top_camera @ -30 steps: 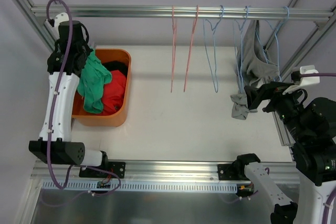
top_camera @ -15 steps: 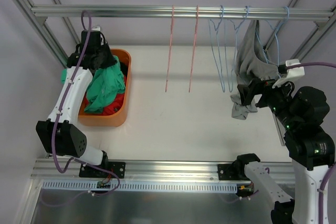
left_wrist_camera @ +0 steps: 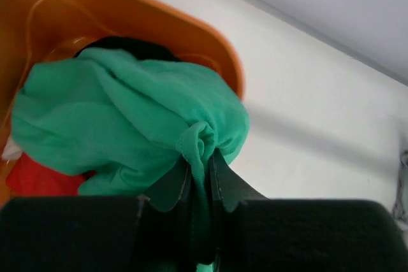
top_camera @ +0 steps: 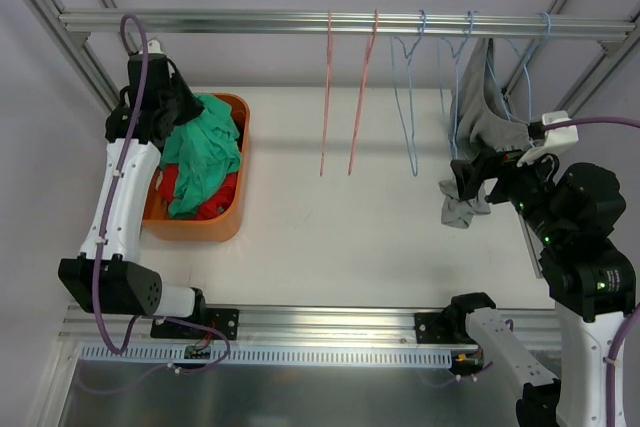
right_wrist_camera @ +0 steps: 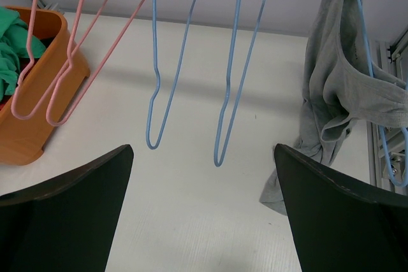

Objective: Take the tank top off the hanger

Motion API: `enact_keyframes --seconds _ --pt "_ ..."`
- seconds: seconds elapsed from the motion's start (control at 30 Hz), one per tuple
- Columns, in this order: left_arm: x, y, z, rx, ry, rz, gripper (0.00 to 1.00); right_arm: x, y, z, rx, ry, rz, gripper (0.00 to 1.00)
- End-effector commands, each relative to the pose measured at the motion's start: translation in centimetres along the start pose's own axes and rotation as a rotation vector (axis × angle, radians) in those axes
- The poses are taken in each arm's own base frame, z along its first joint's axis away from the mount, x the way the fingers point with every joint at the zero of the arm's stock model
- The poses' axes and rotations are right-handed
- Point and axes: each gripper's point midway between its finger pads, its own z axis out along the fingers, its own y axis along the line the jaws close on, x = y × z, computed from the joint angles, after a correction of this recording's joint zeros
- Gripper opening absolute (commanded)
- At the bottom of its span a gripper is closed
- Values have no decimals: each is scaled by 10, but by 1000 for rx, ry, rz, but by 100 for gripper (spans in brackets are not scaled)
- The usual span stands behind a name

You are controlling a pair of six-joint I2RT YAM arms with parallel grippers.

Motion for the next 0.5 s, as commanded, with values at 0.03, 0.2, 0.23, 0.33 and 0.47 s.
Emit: enact_keyframes --seconds 0.03,0.2,0.23,0.33,0.47 --pt "13 59 29 -214 10 -159 0 -13 2 0 -13 -53 -10 99" --pt "37 92 58 -350 70 -187 0 -13 -2 -1 10 -56 -15 99" --pt "49 98 68 -378 99 -209 0 -11 -2 0 9 -53 -13 100" --pt "89 110 91 -414 209 -230 0 -9 3 2 -20 -50 -10 100" --pt "128 117 114 -428 323 -256 0 -9 3 8 -18 -37 19 99"
